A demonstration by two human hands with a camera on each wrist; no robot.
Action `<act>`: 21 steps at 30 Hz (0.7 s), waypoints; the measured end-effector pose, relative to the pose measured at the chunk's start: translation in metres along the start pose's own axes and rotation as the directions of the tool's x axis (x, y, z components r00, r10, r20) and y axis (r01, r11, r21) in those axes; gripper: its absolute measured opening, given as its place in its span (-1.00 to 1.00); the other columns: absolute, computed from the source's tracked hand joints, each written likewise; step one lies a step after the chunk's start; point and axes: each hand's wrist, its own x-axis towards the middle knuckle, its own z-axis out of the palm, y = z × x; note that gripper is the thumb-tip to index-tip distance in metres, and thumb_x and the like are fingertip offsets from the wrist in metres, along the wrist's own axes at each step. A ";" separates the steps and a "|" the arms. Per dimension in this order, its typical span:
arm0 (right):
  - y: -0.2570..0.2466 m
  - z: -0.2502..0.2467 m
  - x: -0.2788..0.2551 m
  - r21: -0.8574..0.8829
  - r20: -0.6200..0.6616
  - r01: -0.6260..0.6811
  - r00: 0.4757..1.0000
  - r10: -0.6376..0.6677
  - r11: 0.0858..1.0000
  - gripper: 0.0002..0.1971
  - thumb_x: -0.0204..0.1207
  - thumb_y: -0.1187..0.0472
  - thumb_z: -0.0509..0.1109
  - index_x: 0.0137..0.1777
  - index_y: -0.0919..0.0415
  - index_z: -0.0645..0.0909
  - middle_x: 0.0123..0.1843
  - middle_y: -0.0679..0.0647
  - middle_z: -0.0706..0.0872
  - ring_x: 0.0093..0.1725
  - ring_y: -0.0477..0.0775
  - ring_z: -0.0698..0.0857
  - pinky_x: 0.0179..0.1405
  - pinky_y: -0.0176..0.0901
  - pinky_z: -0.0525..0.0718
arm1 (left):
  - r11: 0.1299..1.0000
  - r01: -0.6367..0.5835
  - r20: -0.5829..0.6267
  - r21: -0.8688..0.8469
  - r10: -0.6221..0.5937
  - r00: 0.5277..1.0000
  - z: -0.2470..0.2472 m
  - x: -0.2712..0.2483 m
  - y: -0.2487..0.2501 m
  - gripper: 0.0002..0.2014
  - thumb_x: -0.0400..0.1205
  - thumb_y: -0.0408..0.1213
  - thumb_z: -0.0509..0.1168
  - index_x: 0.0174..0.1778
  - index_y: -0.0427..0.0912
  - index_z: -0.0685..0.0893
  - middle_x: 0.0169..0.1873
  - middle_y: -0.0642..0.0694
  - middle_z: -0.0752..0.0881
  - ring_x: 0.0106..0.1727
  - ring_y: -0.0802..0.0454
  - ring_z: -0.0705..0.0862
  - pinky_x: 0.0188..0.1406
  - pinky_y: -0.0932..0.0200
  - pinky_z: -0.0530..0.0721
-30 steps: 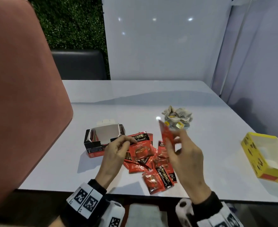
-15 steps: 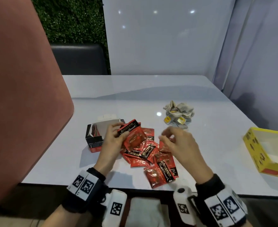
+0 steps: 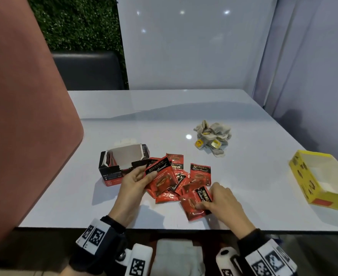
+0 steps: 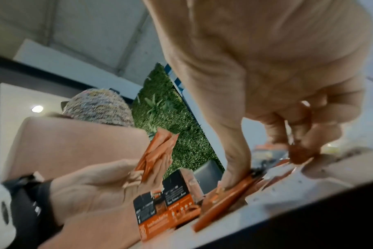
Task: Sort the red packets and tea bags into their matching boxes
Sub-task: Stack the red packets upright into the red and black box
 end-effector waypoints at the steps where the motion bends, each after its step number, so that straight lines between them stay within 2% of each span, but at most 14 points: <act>1: 0.003 -0.003 -0.001 0.097 -0.013 0.016 1.000 -0.015 0.995 -0.57 0.39 -0.05 0.51 0.04 0.13 0.38 0.07 0.03 0.64 0.00 0.00 0.60 -0.34 -0.31 0.47 | 1.000 0.010 0.011 0.002 -0.010 1.000 -0.001 0.000 0.001 -0.79 0.56 -0.40 0.32 0.10 -0.20 0.65 -0.06 -0.12 0.80 -0.15 0.14 0.79 -0.24 0.34 0.72; 4: 0.008 -0.023 -0.005 0.336 -0.105 0.138 0.988 -0.109 0.932 -0.75 0.41 0.22 0.51 -0.10 0.05 0.46 -0.17 -0.10 0.65 -0.25 -0.18 0.60 -0.44 -0.54 0.47 | 0.997 0.027 0.038 0.078 -0.030 0.999 -0.007 0.001 0.004 -0.76 0.52 -0.31 0.36 0.10 -0.24 0.69 -0.05 -0.16 0.81 -0.01 0.00 0.78 0.00 0.17 0.70; 5: 0.008 -0.033 -0.006 0.354 -0.130 0.191 0.979 -0.154 0.915 -0.77 0.41 0.29 0.50 -0.16 0.03 0.48 -0.23 -0.13 0.65 -0.27 -0.21 0.60 -0.43 -0.56 0.48 | 0.994 0.024 0.051 0.111 -0.030 0.998 -0.008 0.000 0.006 -0.78 0.51 -0.30 0.37 0.06 -0.23 0.71 -0.06 -0.17 0.82 0.02 -0.06 0.77 0.05 0.12 0.70; 7: 0.009 -0.055 -0.007 0.306 -0.128 0.270 0.962 -0.241 0.913 -0.82 0.43 0.34 0.47 -0.14 0.07 0.55 -0.23 -0.09 0.70 -0.20 -0.11 0.66 -0.35 -0.51 0.49 | 0.983 -0.011 0.103 0.185 -0.009 0.995 -0.008 -0.002 0.012 -0.82 0.53 -0.30 0.37 0.01 -0.23 0.73 -0.08 -0.17 0.82 0.04 -0.11 0.77 0.05 0.15 0.72; 9: 0.005 -0.076 -0.005 0.202 -0.058 0.330 0.944 -0.325 0.922 -0.81 0.45 0.37 0.43 0.00 0.13 0.60 -0.13 -0.03 0.74 -0.09 0.00 0.68 -0.21 -0.38 0.51 | 0.963 -0.052 0.186 0.263 0.003 0.983 -0.007 -0.003 0.018 -0.83 0.54 -0.31 0.36 0.02 -0.19 0.74 -0.07 -0.10 0.83 0.04 -0.04 0.78 0.00 0.25 0.71; 11: -0.005 -0.094 -0.003 0.116 0.042 0.386 0.919 -0.393 0.915 -0.75 0.47 0.38 0.41 0.06 0.04 0.59 -0.07 -0.11 0.72 -0.05 -0.10 0.66 -0.16 -0.37 0.53 | 0.937 -0.094 0.316 0.336 -0.018 0.949 -0.002 -0.004 0.024 -0.84 0.53 -0.33 0.38 0.01 -0.12 0.77 0.05 0.04 0.80 0.10 0.12 0.75 -0.03 0.33 0.66; 13: -0.019 -0.105 -0.001 0.062 0.113 0.448 0.885 -0.452 0.892 -0.72 0.48 0.36 0.41 -0.05 -0.08 0.54 -0.10 -0.20 0.67 -0.08 -0.24 0.61 -0.19 -0.44 0.51 | 0.912 -0.124 0.458 0.391 -0.076 0.886 0.009 -0.007 0.029 -0.86 0.50 -0.36 0.41 -0.22 0.00 0.80 0.24 0.22 0.68 0.22 0.30 0.65 0.01 0.35 0.65; 14: -0.026 -0.108 0.001 0.048 0.126 0.476 0.869 -0.478 0.878 -0.71 0.48 0.36 0.42 -0.10 -0.11 0.51 -0.13 -0.22 0.65 -0.11 -0.25 0.59 -0.21 -0.46 0.50 | 0.899 -0.142 0.509 0.414 -0.099 0.855 0.015 -0.008 0.028 -0.82 0.48 -0.39 0.42 -0.34 0.01 0.77 0.26 0.28 0.64 0.25 0.31 0.62 0.05 0.30 0.66; 16: -0.037 -0.108 0.003 0.063 0.098 0.495 0.861 -0.499 0.867 -0.79 0.49 0.33 0.41 -0.01 0.00 0.55 -0.09 -0.13 0.67 -0.08 -0.13 0.62 -0.15 -0.37 0.53 | 0.871 -0.183 0.533 0.456 -0.102 0.840 0.024 -0.009 0.022 -0.85 0.47 -0.40 0.44 -0.38 -0.09 0.73 0.11 0.20 0.73 0.16 0.21 0.69 0.02 0.21 0.70; 18: -0.043 -0.106 0.006 0.111 0.030 0.476 0.876 -0.482 0.872 -0.71 0.48 0.27 0.44 0.19 0.11 0.54 0.03 -0.03 0.68 0.01 -0.05 0.64 -0.03 -0.23 0.59 | 0.845 -0.223 0.491 0.487 -0.054 0.869 0.028 -0.010 0.017 -0.94 0.48 -0.35 0.45 -0.28 -0.24 0.72 -0.08 -0.03 0.79 0.03 0.08 0.74 -0.03 0.14 0.73; 21: -0.043 -0.096 0.010 0.174 -0.060 0.446 0.895 -0.443 0.878 -0.59 0.40 0.16 0.52 0.23 0.06 0.52 0.09 -0.07 0.67 0.05 -0.07 0.63 0.01 -0.20 0.62 | 0.898 -0.168 0.396 0.407 -0.008 0.918 0.026 -0.012 0.013 -0.85 0.48 -0.39 0.44 -0.19 -0.44 0.68 -0.11 -0.19 0.76 -0.08 0.13 0.76 -0.23 0.32 0.68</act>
